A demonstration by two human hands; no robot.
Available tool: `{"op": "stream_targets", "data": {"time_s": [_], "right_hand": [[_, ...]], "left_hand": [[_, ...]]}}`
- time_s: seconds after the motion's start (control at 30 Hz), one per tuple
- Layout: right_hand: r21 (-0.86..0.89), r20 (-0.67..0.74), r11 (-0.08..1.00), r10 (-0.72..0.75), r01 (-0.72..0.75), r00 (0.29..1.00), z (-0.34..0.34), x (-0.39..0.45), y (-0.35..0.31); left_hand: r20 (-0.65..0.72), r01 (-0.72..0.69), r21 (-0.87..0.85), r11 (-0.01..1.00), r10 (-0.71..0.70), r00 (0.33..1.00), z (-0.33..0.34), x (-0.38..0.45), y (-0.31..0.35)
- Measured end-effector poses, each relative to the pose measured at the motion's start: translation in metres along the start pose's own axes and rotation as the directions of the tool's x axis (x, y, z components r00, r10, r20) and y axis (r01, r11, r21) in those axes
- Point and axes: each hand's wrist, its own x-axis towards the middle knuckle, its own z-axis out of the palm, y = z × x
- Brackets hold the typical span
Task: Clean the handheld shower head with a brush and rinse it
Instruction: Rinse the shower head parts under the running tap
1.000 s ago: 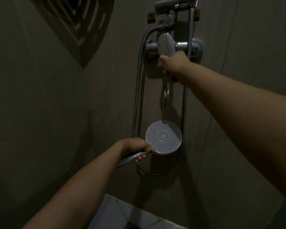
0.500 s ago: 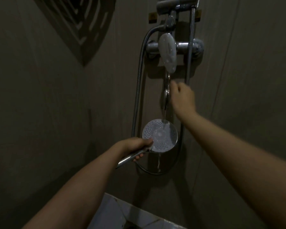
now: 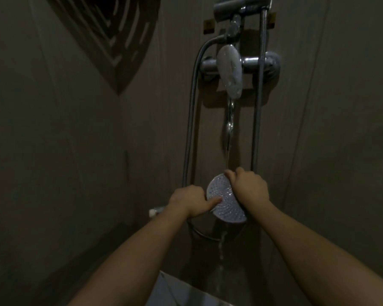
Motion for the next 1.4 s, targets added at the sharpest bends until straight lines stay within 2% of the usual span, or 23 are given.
{"op": "stream_targets", "data": {"time_s": [0.07,0.13,0.23,0.33,0.47,0.57,0.63,0.8,0.87,0.9,0.93,0.97,1.03,1.07,1.13,1.2,1.27,1.3,1.4], "right_hand": [[0.04,-0.015,0.997,0.071,-0.07,0.997,0.002,0.005,-0.001],[0.127,-0.024,0.978,0.168,-0.164,0.985,0.006,0.007,-0.005],[0.213,0.015,0.933,0.294,-0.29,0.956,0.013,0.007,-0.012],[0.306,0.108,0.85,0.416,-0.429,0.903,0.021,0.007,-0.01],[0.419,0.168,0.734,0.516,-0.535,0.84,0.028,0.007,-0.001],[0.484,0.213,0.682,0.517,-0.549,0.829,0.029,0.008,0.0],[0.53,0.251,0.651,0.493,-0.544,0.833,0.028,0.01,-0.003],[0.709,0.416,0.49,0.291,-0.507,0.862,0.023,0.02,-0.006],[0.753,0.494,0.382,0.209,-0.535,0.844,0.026,0.017,-0.01],[0.76,0.503,0.362,0.2,-0.54,0.841,0.028,0.014,-0.014],[0.745,0.48,0.411,0.216,-0.525,0.85,0.031,0.013,-0.018],[0.688,0.424,0.534,0.253,-0.491,0.87,0.034,0.012,-0.021],[0.433,0.293,0.804,0.302,-0.407,0.907,0.034,0.01,-0.023],[0.333,0.251,0.872,0.285,-0.359,0.925,0.033,0.009,-0.023],[0.254,0.224,0.928,0.218,-0.273,0.95,0.034,0.009,-0.022],[0.212,0.225,0.956,0.156,-0.205,0.962,0.032,0.008,-0.02],[0.191,0.279,0.973,0.076,-0.133,0.957,0.033,0.009,-0.014],[0.186,0.32,0.979,0.021,-0.084,0.947,0.034,0.01,-0.011],[0.201,0.363,0.979,-0.086,0.012,0.928,0.033,0.014,-0.004]], "left_hand": [[-0.15,0.037,0.042,0.998,-0.031,0.988,0.01,0.002,0.005],[-0.29,0.084,-0.006,0.996,-0.082,0.954,0.018,0.004,0.016],[-0.319,0.086,-0.056,0.995,-0.099,0.943,0.027,0.005,0.038],[-0.269,-0.059,0.03,0.998,0.065,0.961,0.037,0.001,0.049],[-0.217,-0.292,0.236,0.927,0.344,0.914,0.044,-0.001,0.03],[-0.079,-0.426,0.405,0.809,0.495,0.865,0.038,0.0,0.014],[-0.072,-0.417,0.485,0.769,0.511,0.857,0.032,-0.002,0.014],[-0.263,-0.248,0.291,0.924,0.327,0.908,0.027,-0.001,0.018],[-0.33,-0.234,0.288,0.929,0.326,0.886,0.034,0.001,0.016],[-0.342,-0.249,0.303,0.92,0.348,0.873,0.037,0.001,0.016],[-0.354,-0.276,0.336,0.9,0.393,0.849,0.04,0.003,0.017],[-0.356,-0.307,0.389,0.869,0.449,0.82,0.043,0.004,0.018],[-0.291,-0.436,0.48,0.761,0.607,0.739,0.046,0.004,0.02],[-0.248,-0.5,0.517,0.694,0.681,0.689,0.049,0.005,0.021],[-0.151,-0.561,0.566,0.604,0.745,0.65,0.057,0.005,0.023],[-0.139,-0.608,0.544,0.578,0.777,0.614,0.067,0.008,0.023],[-0.214,-0.628,0.516,0.583,0.797,0.564,0.072,0.011,0.021],[-0.258,-0.621,0.499,0.605,0.788,0.56,0.071,0.012,0.018],[-0.351,-0.561,0.453,0.693,0.717,0.602,0.071,0.009,0.011]]}}
